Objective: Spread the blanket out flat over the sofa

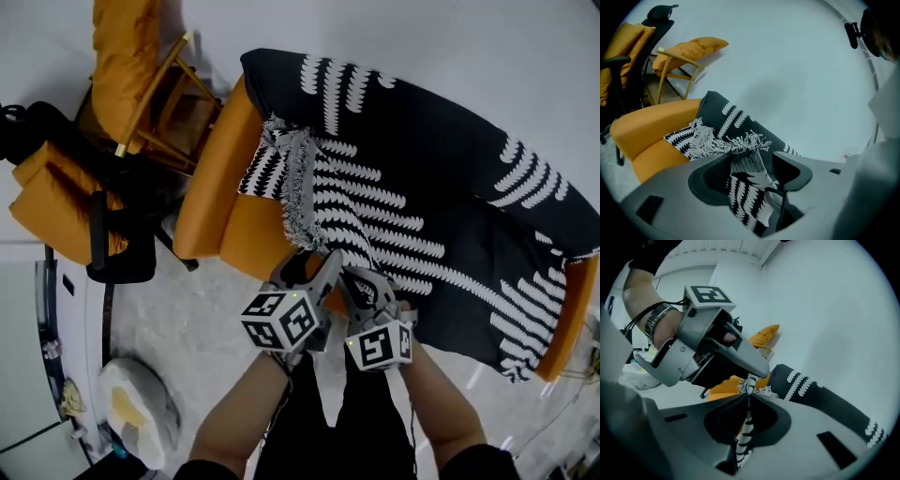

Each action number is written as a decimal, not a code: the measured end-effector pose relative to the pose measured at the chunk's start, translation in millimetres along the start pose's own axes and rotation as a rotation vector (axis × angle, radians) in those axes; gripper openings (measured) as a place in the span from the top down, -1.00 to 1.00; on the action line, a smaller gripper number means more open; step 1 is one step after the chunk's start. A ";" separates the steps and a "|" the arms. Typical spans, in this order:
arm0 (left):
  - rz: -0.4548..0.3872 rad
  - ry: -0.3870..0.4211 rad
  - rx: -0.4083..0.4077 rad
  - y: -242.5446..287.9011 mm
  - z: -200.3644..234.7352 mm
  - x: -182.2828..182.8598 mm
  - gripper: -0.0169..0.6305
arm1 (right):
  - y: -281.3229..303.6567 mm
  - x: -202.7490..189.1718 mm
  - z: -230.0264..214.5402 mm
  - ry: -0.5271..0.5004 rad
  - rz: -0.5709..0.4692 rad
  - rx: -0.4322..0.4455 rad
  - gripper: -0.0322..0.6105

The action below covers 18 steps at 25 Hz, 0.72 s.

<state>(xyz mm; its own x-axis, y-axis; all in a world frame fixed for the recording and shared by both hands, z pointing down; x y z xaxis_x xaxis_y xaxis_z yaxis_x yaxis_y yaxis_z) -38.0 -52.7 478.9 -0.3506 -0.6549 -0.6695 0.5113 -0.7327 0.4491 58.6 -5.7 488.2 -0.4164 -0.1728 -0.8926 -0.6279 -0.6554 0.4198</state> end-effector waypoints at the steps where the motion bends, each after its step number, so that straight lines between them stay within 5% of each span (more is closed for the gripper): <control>1: -0.002 0.003 0.013 -1.5 1.4 0.7 0.13 | -1.5 2.4 3.2 -0.004 -0.004 0.006 0.85; 5: 0.012 0.070 0.077 -14.5 10.8 6.7 0.22 | -4.3 17.0 17.4 -0.012 -0.025 0.041 0.85; 8: -0.001 0.069 0.108 -30.2 19.5 11.7 0.83 | -1.8 28.1 32.1 -0.005 -0.050 0.093 0.85; 9: -0.013 0.061 0.111 -37.3 21.8 13.8 0.86 | -1.2 30.7 38.3 0.020 -0.058 0.116 0.85; 14: -0.079 0.078 0.171 -83.2 45.6 24.1 0.90 | 2.3 44.4 53.5 0.304 -0.162 0.242 0.64; 18: -0.102 0.089 0.259 -129.4 82.8 15.0 0.90 | 19.3 39.2 50.5 0.541 -0.135 0.200 0.54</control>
<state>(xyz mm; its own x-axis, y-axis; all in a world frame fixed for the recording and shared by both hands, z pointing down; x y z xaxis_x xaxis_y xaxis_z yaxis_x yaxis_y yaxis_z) -174.4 17.0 459.7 -0.3142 -0.5652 -0.7628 0.2553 -0.8242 0.5055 -3.0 12.0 469.7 0.0374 -0.4819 -0.8754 -0.7858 -0.5553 0.2721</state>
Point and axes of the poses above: the fingertips, and each gripper's own axes: y forward along the fingers, z to its left, x out of its top, the point moved 6 cm from there along -y, backward along the fingers, and after that the axes turned 5 degrees about -z, right-handed, at the moved point
